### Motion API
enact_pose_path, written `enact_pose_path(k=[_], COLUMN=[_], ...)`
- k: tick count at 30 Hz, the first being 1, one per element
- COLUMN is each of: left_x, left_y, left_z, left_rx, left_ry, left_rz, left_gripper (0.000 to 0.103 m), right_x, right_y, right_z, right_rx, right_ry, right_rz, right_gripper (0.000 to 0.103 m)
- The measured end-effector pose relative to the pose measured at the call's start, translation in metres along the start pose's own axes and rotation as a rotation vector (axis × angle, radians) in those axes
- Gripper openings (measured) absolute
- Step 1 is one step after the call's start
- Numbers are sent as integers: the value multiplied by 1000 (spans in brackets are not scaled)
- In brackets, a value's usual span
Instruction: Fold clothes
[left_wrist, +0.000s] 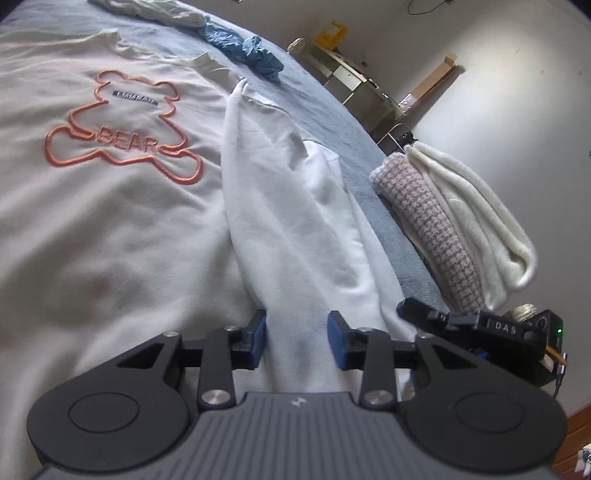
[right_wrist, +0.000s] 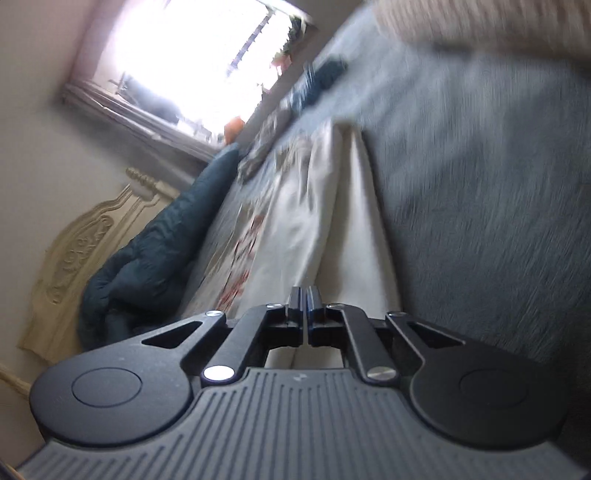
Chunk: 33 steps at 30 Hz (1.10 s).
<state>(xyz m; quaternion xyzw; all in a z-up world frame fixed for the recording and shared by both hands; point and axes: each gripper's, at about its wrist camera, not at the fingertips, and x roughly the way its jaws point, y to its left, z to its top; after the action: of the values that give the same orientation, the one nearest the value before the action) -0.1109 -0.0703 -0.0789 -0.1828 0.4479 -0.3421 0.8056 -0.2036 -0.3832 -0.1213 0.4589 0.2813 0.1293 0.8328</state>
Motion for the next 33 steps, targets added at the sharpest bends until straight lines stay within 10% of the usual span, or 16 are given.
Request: enact_pose_path(k=[4, 7, 17, 26, 33], left_x=[0, -2, -6, 29, 122], left_y=[4, 4, 10, 22, 76], left_z=[-3, -2, 22, 139, 228], left_rx=[-11, -28, -24, 89, -53], left_ry=[-4, -15, -18, -173, -132], left_rz=[-5, -29, -33, 111, 142], left_gripper=[31, 16, 39, 58, 56], right_x=[23, 24, -2, 39, 102], right_y=[13, 22, 26, 51, 13], right_z=[-9, -8, 14, 90, 156], right_rx=[-52, -91, -275, -452, -216], right_ry=[54, 32, -16, -100, -76], right_rz=[-28, -19, -247, -253, -264], right_gripper=[14, 1, 10, 31, 31])
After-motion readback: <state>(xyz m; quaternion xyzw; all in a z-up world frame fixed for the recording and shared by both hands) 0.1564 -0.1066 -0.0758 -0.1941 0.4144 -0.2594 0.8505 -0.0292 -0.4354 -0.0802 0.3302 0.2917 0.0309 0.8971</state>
